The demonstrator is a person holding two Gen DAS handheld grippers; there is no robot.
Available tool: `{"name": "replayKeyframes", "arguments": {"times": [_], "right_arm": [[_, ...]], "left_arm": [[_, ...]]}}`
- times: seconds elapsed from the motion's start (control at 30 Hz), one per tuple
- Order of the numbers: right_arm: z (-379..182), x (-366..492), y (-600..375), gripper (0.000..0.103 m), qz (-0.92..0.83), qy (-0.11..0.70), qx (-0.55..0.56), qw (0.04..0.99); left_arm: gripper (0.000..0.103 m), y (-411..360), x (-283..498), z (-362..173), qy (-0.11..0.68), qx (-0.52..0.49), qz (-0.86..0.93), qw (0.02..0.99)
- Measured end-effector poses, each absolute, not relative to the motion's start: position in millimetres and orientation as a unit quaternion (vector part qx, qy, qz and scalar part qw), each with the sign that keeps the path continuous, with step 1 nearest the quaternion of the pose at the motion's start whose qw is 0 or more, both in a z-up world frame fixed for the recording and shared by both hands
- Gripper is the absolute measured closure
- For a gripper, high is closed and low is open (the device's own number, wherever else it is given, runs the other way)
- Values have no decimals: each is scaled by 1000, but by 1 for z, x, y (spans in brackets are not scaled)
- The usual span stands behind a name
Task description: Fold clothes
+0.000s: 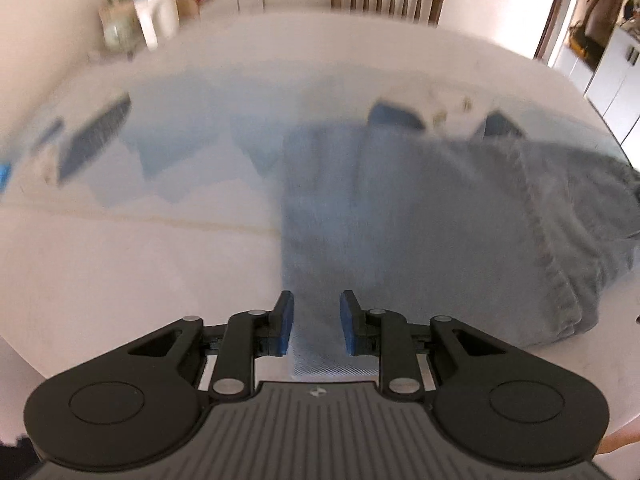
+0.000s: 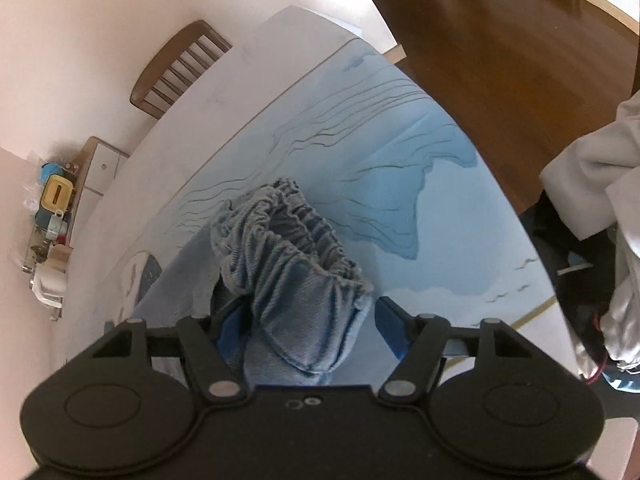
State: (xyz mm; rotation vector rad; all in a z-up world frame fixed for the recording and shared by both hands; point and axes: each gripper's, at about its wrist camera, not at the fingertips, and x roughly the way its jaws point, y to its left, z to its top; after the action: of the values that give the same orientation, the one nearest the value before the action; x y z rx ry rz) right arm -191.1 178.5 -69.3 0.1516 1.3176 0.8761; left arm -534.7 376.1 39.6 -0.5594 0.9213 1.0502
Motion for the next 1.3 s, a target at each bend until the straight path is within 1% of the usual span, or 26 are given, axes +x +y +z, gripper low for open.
{"name": "replayKeyframes", "arguments": {"times": [0.1,0.17,0.23,0.37,0.53,0.67,0.73,0.87,1.03,1.13,1.2,1.3], "right_arm": [[-70,-195,184,0,386,592,71,704],[-66,-203,189,0,378,576,44,723],[-61,-212,193,0,375,556,15,741],[-32,-240,198,0,394,497,-31,773],[27,-288,210,0,445,420,-65,788],[66,-360,236,0,509,331,-132,784],[72,-395,252,0,539,307,-164,767],[58,-473,289,0,577,259,-250,733],[6,-540,322,0,587,251,-344,689],[-26,-561,335,0,579,252,-392,669],[-32,-564,336,0,572,251,-404,668],[-12,-554,337,0,566,267,-382,680]], "left_arm": [[78,377,-536,56,407,-229,478,744],[73,381,-532,58,414,-214,471,749],[72,387,-526,52,427,-196,455,756],[72,398,-515,31,458,-163,418,768],[72,415,-513,16,456,-130,369,799],[72,432,-515,11,447,-135,336,818],[72,439,-516,10,442,-141,317,827],[72,442,-522,14,430,-136,286,845],[72,444,-538,14,425,-136,251,859],[72,440,-550,8,429,-130,216,868],[72,438,-556,2,432,-131,191,872],[72,436,-557,-4,432,-133,184,873]]}}
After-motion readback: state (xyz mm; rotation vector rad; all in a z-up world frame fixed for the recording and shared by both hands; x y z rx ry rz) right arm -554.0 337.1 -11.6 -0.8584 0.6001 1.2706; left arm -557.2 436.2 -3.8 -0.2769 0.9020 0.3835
